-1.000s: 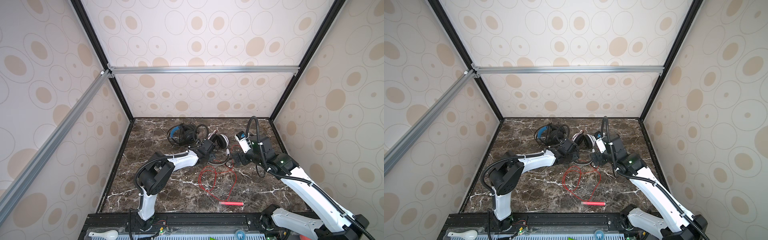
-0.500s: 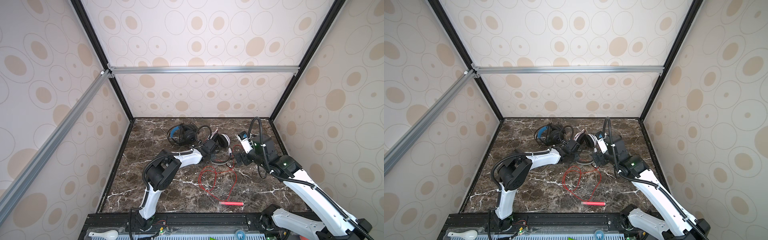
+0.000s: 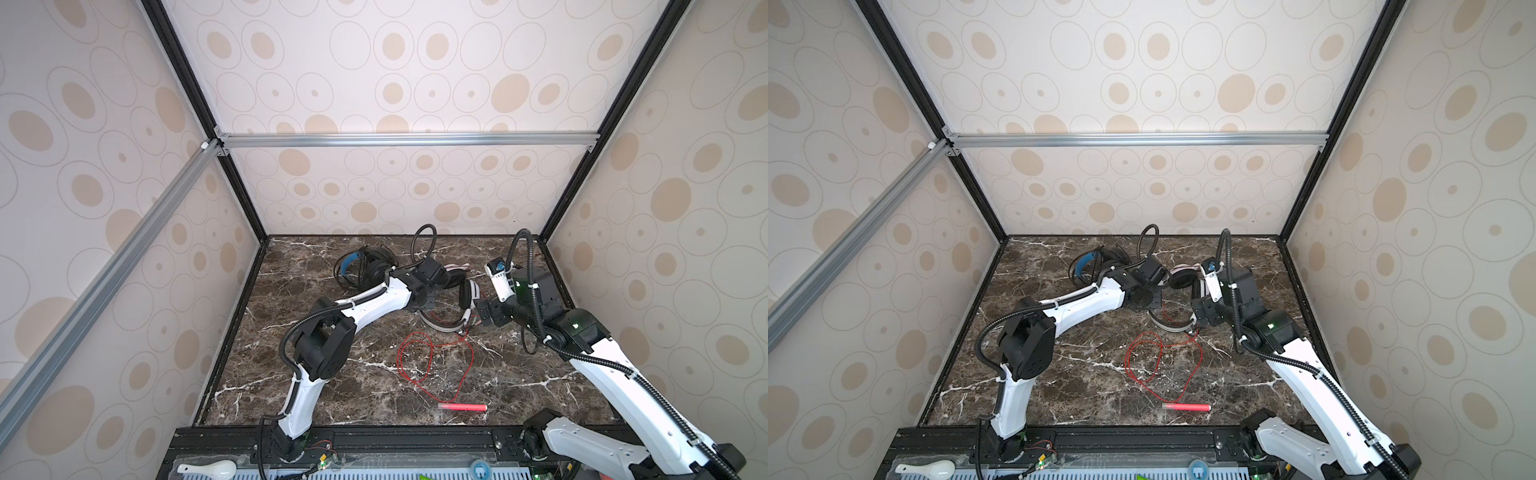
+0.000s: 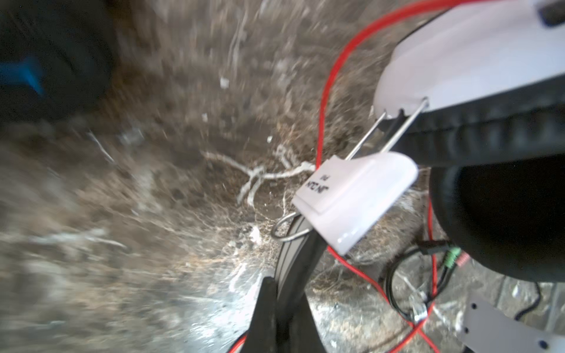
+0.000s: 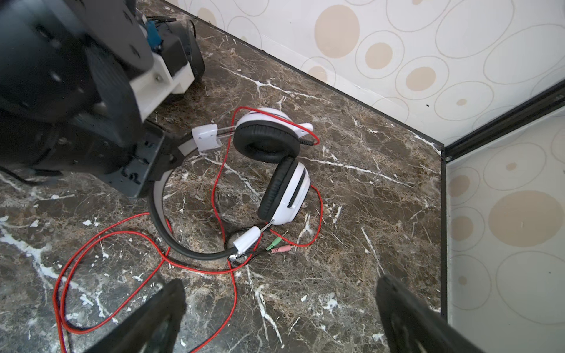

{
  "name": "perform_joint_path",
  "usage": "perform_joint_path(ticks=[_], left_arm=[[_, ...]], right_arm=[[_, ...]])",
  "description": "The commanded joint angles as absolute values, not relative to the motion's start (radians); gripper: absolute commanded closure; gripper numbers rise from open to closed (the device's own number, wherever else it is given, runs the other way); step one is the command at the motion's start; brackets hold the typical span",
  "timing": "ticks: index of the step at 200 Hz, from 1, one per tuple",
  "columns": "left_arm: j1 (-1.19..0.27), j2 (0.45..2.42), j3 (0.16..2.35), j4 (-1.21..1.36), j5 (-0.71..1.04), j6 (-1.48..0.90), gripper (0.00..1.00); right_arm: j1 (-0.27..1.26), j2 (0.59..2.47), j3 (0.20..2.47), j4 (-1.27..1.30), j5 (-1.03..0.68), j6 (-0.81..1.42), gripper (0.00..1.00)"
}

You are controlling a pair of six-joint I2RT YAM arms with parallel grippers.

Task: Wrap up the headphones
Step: 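Grasp the white headset's headband slider with the left gripper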

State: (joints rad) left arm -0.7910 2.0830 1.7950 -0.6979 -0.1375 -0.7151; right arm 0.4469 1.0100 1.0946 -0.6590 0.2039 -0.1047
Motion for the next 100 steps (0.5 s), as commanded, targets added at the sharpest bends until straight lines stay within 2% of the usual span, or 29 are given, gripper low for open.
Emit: perform_joint_path(ticks=[1, 55, 100], left_arm=[[-0.787, 2.051, 1.867, -0.931, -0.234, -0.525, 1.0], [-0.777, 1.937, 1.738, -1.049, -0.25, -0.442, 1.0], [-0.777, 1.861, 1.689, -1.124, -0.368, -0.411, 1.0]], right_arm=[[0.435, 1.027, 1.134, -0.672, 0.184, -0.089, 0.0], [0.432, 1.057, 1.137, -0.655, 0.151, -0.086, 0.0], [0.432, 1.098, 1.152, -0.67, 0.153, -0.062, 0.0]])
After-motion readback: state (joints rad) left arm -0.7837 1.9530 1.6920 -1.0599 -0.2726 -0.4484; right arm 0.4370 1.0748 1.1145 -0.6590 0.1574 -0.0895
